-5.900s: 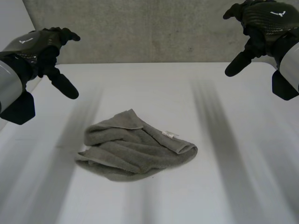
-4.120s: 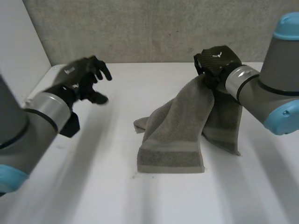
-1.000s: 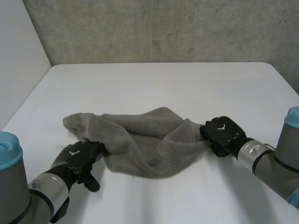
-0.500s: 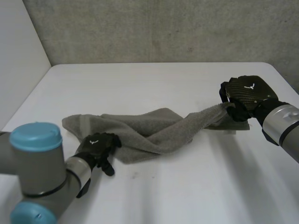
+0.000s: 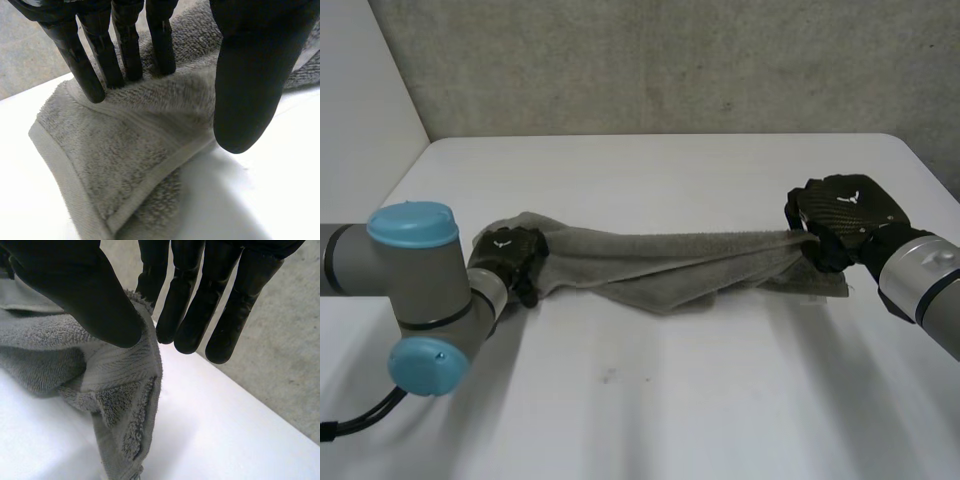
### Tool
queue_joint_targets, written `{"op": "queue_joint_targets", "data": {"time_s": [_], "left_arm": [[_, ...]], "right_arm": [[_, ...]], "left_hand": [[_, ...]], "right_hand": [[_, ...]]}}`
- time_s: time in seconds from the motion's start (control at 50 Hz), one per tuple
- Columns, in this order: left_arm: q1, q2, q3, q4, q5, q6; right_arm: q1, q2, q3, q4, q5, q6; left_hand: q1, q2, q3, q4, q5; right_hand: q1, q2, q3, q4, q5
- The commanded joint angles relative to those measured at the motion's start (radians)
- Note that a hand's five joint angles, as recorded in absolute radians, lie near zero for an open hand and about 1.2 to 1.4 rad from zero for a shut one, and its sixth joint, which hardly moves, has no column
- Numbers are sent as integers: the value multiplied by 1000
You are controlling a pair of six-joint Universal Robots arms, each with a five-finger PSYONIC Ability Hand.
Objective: Fold the towel.
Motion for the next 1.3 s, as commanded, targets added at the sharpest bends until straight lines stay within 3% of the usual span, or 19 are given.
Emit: {"op": "queue_joint_targets", "data": {"time_s": [0.02,0.1,0.2,0.28,0.42,0.48,0.52,0.68,0.84,0.92,1.0,1.04,1.1,1.12,1.14,1.18,1.2,1.24,1.3], "left_arm": [[3,-75,71,1,4,31],[3,-98,95,1,5,33],[3,-84,94,-1,-2,31],[-12,-43,75,-6,-6,31],[-12,222,-59,-27,2,35],[-12,273,-89,-64,2,36],[1,340,-121,-180,4,70],[46,350,-165,-484,4,254],[41,251,-39,-489,-2,288],[40,177,100,-487,-1,289],[32,63,409,-481,2,297],[31,28,534,-472,1,300],[29,-34,799,-414,4,291],[26,-55,924,-353,5,289],[26,-55,925,-352,5,289],[23,-72,1074,-191,2,275],[23,-72,1074,-190,2,275],[18,-54,1073,-23,-2,249],[14,-40,1046,39,-6,226]], "right_arm": [[0,52,-13,-4,0,-5],[2,75,-24,-5,2,-20],[0,112,-69,4,14,-61],[-2,114,-86,6,17,-83],[-2,108,-124,47,18,-132],[0,115,-155,167,18,-198],[2,117,-176,301,17,-288],[-2,177,-208,523,26,-540],[17,307,-340,526,52,-540],[79,413,-537,512,136,-523],[115,468,-722,449,210,-500],[120,485,-886,289,259,-451],[120,479,-943,182,275,-422],[121,444,-974,6,288,-375],[120,403,-956,-133,291,-353],[120,358,-917,-255,302,-339],[120,358,-917,-257,302,-339],[120,287,-816,-417,302,-334],[117,260,-749,-413,296,-334]], "left_hand": [[231,230,229,228,227],[319,318,317,316,315],[911,910,909,908,907],[912,911,910,909,908],[912,911,910,909,908],[912,911,910,909,908],[912,911,910,909,908],[912,911,910,909,908],[912,911,910,909,908],[912,911,910,909,908],[912,911,910,909,908],[912,911,910,909,908],[912,911,910,909,908],[912,911,910,909,908],[912,911,910,909,908],[912,911,910,909,908],[912,911,910,909,908],[912,911,910,909,908],[912,911,910,909,908]], "right_hand": [[428,219,213,204,244],[428,219,213,204,244],[428,219,213,204,244],[428,219,213,204,244],[428,219,213,204,244],[428,219,213,204,244],[428,219,213,204,244],[428,219,213,204,244],[428,219,213,204,244],[428,219,213,204,244],[428,219,213,204,244],[428,219,213,204,244],[428,219,213,204,244],[428,219,213,204,244],[428,219,213,204,244],[428,219,213,204,244],[428,219,213,204,244],[428,219,213,204,244],[428,219,213,204,244]]}}
